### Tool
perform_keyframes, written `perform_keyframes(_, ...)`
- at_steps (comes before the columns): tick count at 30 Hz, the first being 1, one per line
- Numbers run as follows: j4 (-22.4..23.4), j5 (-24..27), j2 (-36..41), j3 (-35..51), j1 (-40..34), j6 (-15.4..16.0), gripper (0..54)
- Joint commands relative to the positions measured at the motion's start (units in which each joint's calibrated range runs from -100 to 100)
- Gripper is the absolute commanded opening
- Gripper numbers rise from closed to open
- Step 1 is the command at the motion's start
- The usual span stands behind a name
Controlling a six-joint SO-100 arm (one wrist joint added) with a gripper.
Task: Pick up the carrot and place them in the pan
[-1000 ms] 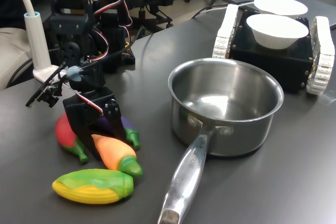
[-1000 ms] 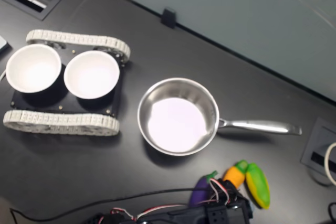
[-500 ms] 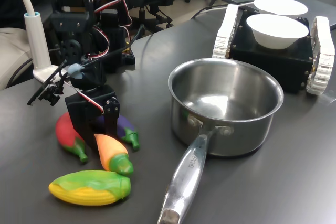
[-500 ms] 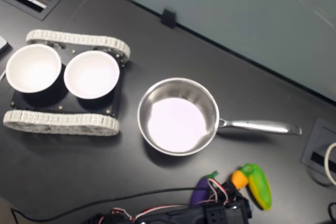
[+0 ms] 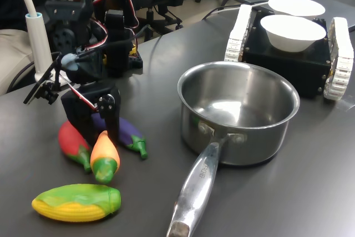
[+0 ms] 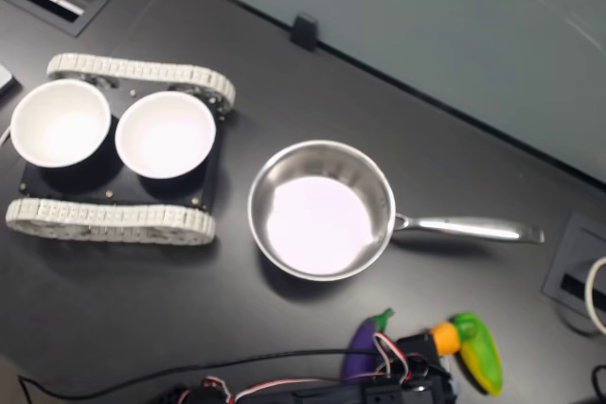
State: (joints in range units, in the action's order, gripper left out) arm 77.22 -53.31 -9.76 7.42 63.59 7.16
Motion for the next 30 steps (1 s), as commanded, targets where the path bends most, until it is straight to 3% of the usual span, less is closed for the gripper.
perform_keyframes(1, 0.86, 2.69, 7.61, 5.71, -0.28, 2.08, 0.2)
perform_keyframes(14, -0.08, 12.26, 17.31, 5.26, -2.92, 5.95, 0.2)
perform_keyframes(30, -4.94, 20.27, 32.67, -1.11, -7.97, 5.95, 0.1)
